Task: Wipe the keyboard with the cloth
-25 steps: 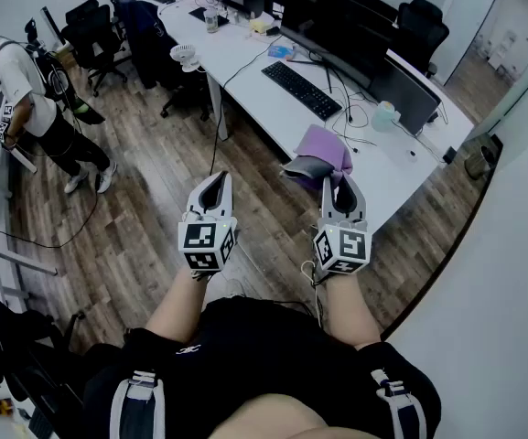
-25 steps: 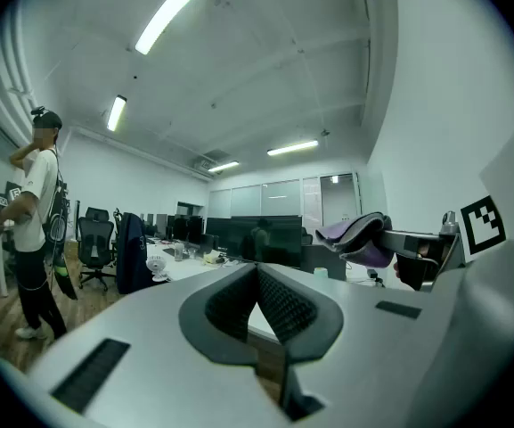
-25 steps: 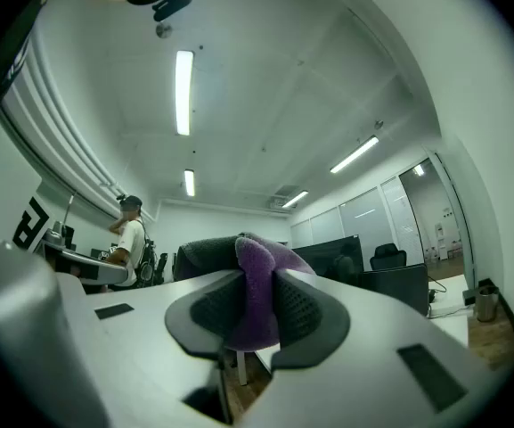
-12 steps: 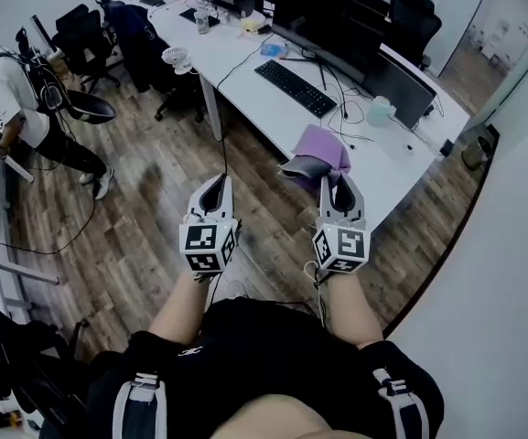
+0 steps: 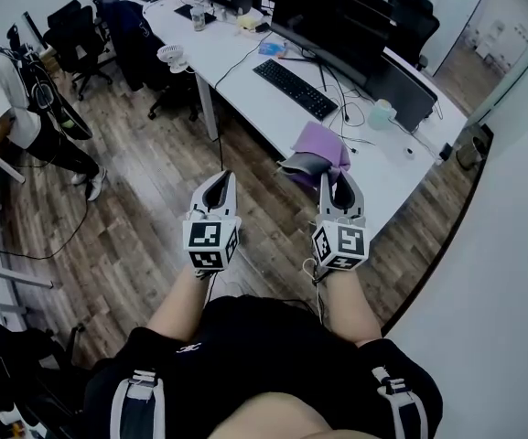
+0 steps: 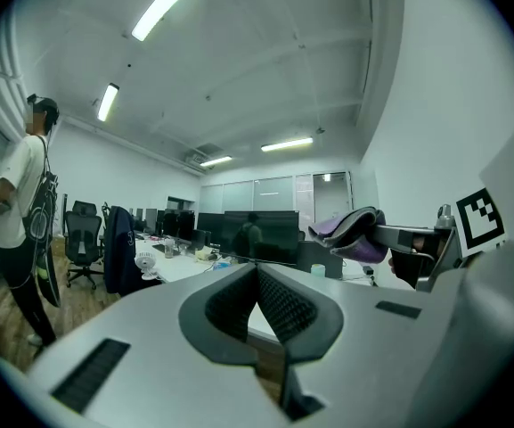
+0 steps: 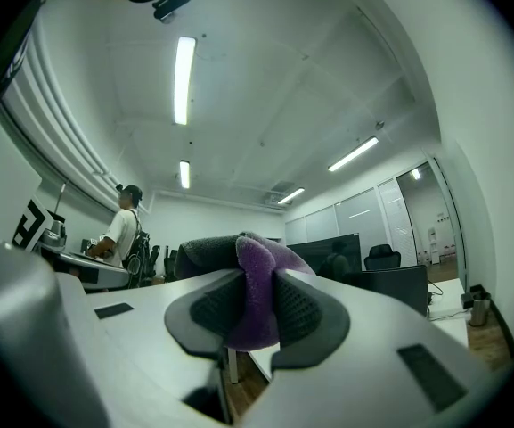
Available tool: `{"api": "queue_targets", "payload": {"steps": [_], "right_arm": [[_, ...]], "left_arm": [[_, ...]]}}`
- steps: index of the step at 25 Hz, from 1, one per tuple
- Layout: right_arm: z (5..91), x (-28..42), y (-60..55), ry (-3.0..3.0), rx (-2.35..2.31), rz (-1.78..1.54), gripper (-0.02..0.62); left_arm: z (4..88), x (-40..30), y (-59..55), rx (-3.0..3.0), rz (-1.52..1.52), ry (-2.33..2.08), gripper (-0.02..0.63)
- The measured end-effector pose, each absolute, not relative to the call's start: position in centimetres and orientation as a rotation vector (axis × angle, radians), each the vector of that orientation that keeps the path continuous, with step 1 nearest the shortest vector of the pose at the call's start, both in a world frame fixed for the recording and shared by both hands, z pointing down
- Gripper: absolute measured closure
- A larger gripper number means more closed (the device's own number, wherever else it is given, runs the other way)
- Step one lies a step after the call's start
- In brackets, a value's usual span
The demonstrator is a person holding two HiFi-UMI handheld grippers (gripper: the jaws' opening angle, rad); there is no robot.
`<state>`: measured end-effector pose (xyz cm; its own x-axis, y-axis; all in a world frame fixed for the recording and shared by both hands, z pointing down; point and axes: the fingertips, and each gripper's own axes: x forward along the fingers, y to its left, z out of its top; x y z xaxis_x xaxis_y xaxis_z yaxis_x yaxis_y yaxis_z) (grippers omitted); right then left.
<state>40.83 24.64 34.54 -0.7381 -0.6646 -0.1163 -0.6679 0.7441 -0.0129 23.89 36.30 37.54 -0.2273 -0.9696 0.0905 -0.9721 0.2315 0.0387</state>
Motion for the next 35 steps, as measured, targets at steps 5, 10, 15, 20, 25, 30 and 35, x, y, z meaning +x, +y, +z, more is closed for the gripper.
{"api": "queue_targets", "payload": {"steps": [5, 10, 15, 20, 25, 30, 35], "right_arm": [[34.3, 37.1, 24.7, 2.819, -1.101, 0.064, 0.494], [34.1, 33.4, 25.6, 2.798, -1.129, 0.086, 0.494], [34.2, 30.7, 26.3, 2.784, -1.155, 0.088, 0.494], [34.4, 28.2, 26.4, 2.809, -1.139, 0.105, 0.494], [34.7, 25.9, 25.8, 2.814, -1.113, 0.096, 0.494], [34.7, 23.5, 23.8, 2.797, -1.083, 0.061, 0.494], [35.1, 21.3, 20.0, 2.783, -1.099, 0.042, 0.494]], "left_arm": [[37.2, 20.4, 36.2, 1.937, 0.061, -2.411, 0.594], [37.3, 16.3, 36.9, 1.969, 0.046, -2.398, 0.594], [37.3, 12.3, 37.9, 1.947, 0.019, -2.394, 0.594], [37.3, 9.4, 38.9, 1.9, -0.008, -2.419, 0.594], [38.2, 6.7, 39.4, 1.841, -0.015, -2.446, 0.594], [38.7, 4.2, 38.2, 1.824, 0.003, -2.464, 0.594], [38.7, 2.0, 34.6, 1.844, 0.032, -2.451, 0.594]]}}
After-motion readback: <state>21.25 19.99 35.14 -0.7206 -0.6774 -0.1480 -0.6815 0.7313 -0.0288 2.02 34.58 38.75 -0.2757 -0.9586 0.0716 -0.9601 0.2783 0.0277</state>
